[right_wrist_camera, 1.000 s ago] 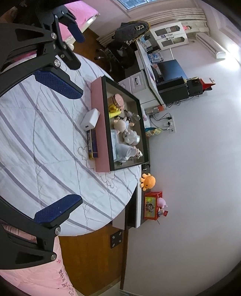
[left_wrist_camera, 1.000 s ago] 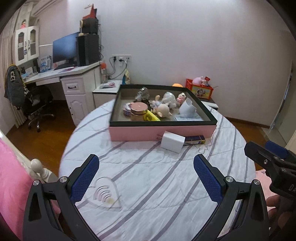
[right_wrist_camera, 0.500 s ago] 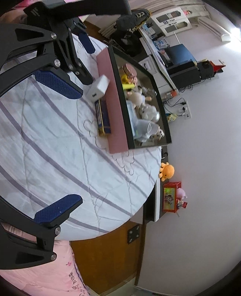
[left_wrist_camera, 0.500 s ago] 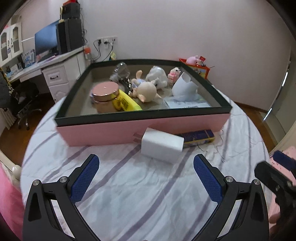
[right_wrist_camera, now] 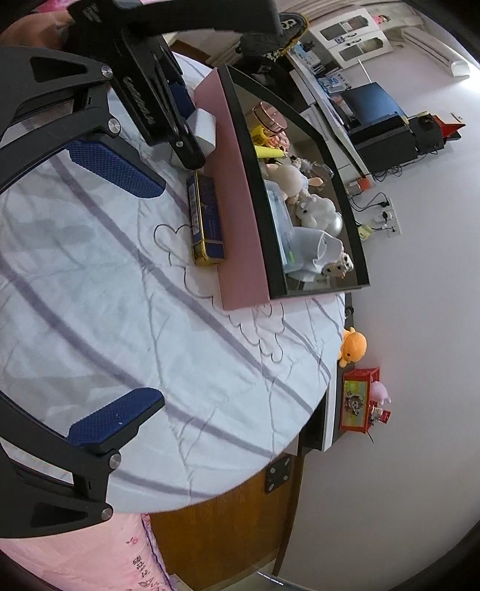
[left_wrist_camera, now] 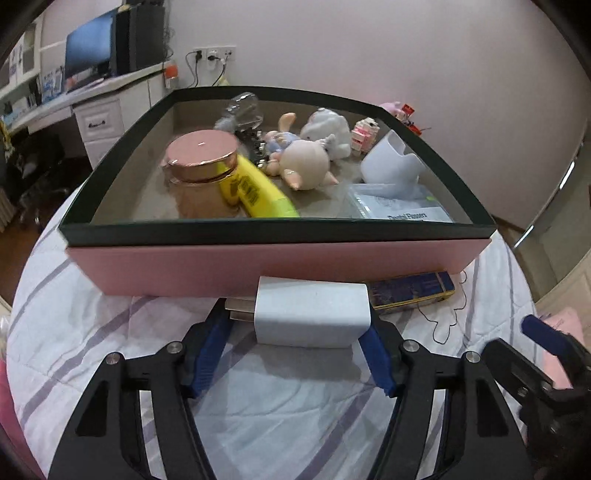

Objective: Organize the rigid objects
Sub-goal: 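Grasp the white charger with the left tool while the right tool grasps the blue-gold box, then carry the charger and blue-gold box over the pink box and release both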

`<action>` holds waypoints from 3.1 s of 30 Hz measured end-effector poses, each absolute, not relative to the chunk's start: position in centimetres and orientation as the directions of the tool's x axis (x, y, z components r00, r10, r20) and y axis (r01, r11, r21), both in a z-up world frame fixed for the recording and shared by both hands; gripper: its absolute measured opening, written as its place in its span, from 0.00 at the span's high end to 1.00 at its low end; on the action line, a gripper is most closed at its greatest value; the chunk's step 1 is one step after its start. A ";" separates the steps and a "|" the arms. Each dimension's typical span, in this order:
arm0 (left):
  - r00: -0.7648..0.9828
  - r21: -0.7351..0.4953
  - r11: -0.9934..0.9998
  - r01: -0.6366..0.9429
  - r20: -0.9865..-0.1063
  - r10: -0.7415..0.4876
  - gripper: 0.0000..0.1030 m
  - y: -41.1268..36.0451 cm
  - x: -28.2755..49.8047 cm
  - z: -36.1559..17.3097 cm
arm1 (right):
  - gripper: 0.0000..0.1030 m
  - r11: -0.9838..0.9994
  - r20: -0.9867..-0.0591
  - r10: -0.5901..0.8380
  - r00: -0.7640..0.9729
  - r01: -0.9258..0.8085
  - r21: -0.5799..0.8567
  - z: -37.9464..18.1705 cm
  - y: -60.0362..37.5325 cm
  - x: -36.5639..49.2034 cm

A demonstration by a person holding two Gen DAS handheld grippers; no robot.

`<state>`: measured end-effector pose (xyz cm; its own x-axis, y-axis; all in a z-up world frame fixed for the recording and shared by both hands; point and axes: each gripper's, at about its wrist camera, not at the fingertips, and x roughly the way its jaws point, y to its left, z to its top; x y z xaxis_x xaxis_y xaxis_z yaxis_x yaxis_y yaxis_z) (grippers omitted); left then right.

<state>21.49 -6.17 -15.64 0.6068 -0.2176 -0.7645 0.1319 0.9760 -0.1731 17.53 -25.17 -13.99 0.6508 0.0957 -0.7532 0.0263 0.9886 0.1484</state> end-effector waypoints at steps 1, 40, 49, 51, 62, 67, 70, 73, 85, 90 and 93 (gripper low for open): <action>0.612 -0.172 0.977 0.123 -0.763 -0.211 0.35 -5.7 21.2 -15.5 | 0.00 0.989 -0.755 0.099 0.648 0.019 0.146 -14.1 -24.8 17.9; 0.720 -0.096 0.993 0.065 -0.685 -0.113 0.34 -1.0 17.9 -10.0 | 0.19 0.991 -0.715 0.137 0.686 -0.093 0.101 -10.8 -19.8 18.0; 0.782 -0.072 0.994 0.087 -0.613 -0.113 0.34 -0.5 19.4 -5.2 | 0.19 0.987 -0.638 0.158 0.753 -0.134 0.085 -5.8 -19.5 18.7; 0.794 -0.065 0.994 0.092 -0.598 -0.113 0.34 -0.4 20.1 -4.2 | 0.19 0.986 -0.626 0.167 0.762 -0.144 0.087 -5.0 -19.4 19.2; 0.800 -0.050 0.994 0.102 -0.589 -0.112 0.34 -0.6 26.2 -2.8 | 0.19 0.986 -0.610 0.162 0.776 -0.157 0.061 -2.6 -19.4 25.8; 0.795 -0.045 0.994 0.095 -0.598 -0.103 0.34 -0.8 30.0 -3.3 | 0.19 0.985 -0.626 0.165 0.762 -0.156 0.070 -2.9 -19.4 30.0; 0.789 -0.038 0.995 0.090 -0.607 -0.094 0.34 -0.8 32.5 -3.7 | 0.19 0.987 -0.650 0.155 0.744 -0.146 0.068 -3.9 -19.7 32.4; 0.767 -0.045 0.995 0.087 -0.634 -0.096 0.34 -0.8 34.9 -4.9 | 0.19 0.987 -0.683 0.155 0.714 -0.140 0.077 -5.5 -20.1 34.4; 0.688 -0.033 0.994 0.105 -0.719 -0.097 0.24 -1.9 38.5 -8.6 | 0.18 0.988 -0.756 0.145 0.638 -0.139 0.072 -9.3 -19.8 36.8; 0.698 -0.028 0.995 0.096 -0.710 -0.088 0.05 -1.7 37.6 -8.1 | 0.10 0.986 -0.759 0.163 0.630 -0.128 0.106 -9.5 -20.2 36.3; 0.713 -0.042 0.995 0.091 -0.694 -0.094 0.01 -1.0 36.4 -7.2 | 0.00 0.984 -0.750 0.180 0.636 -0.118 0.136 -9.0 -20.6 35.5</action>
